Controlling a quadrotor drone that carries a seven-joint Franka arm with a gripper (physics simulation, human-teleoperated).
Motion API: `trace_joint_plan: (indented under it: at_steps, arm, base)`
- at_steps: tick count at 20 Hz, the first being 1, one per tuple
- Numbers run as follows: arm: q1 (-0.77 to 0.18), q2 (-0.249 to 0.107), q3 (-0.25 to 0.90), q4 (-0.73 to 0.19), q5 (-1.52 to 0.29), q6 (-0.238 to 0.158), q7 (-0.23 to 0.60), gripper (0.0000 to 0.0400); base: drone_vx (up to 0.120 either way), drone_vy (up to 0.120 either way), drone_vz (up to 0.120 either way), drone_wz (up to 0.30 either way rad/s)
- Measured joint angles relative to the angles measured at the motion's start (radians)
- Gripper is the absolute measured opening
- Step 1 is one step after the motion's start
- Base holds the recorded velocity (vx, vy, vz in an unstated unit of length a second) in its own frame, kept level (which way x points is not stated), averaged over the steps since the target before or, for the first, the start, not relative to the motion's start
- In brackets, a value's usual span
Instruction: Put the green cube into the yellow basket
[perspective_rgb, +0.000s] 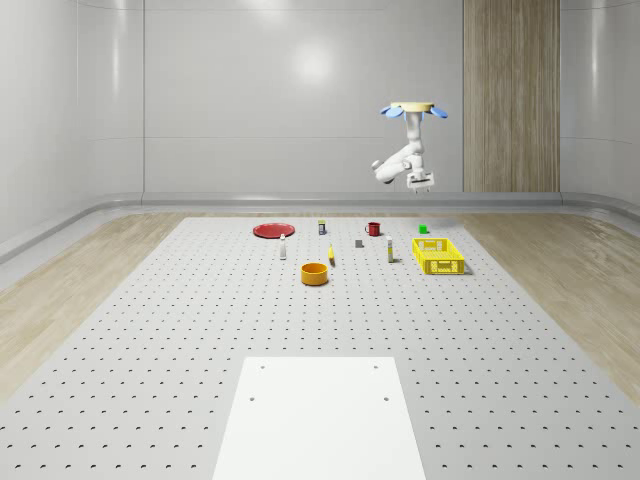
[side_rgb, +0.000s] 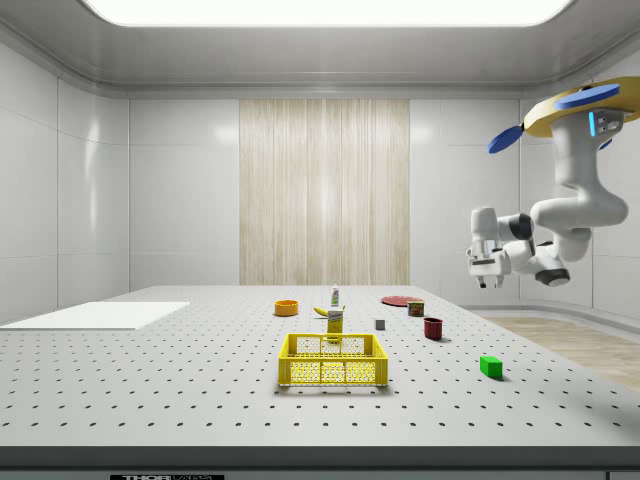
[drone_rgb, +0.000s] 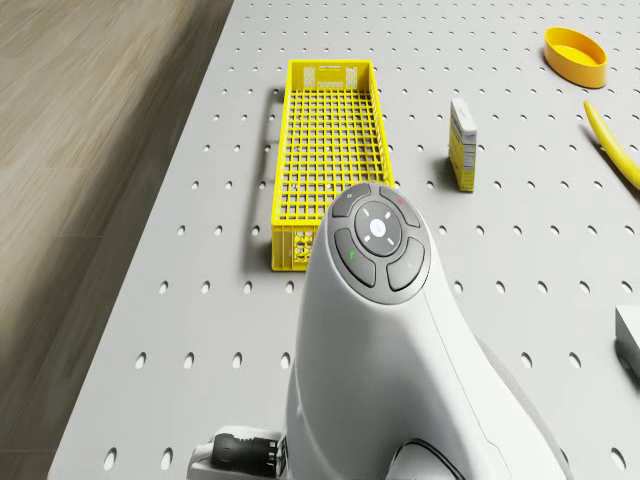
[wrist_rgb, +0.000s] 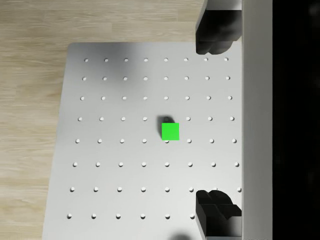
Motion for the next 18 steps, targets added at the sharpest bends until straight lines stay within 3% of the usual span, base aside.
trace_joint_plan:
  at_steps: [4, 15, 18]
  arm:
    - [-0.056, -0.031, 0.028, -0.005, -0.017, -0.012, 0.038, 0.04]
    - [-0.118, -0.098, 0.065, -0.005, -0.004, 0.014, 0.085, 0.04]
    - [-0.126, -0.114, 0.072, -0.004, 0.004, 0.027, 0.092, 0.04]
  base:
    - [-0.09, 0.0, -0.12, 0.0]
    - [-0.022, 0.0, -0.12, 0.0]
    - [0.0, 0.093, -0.12, 0.0]
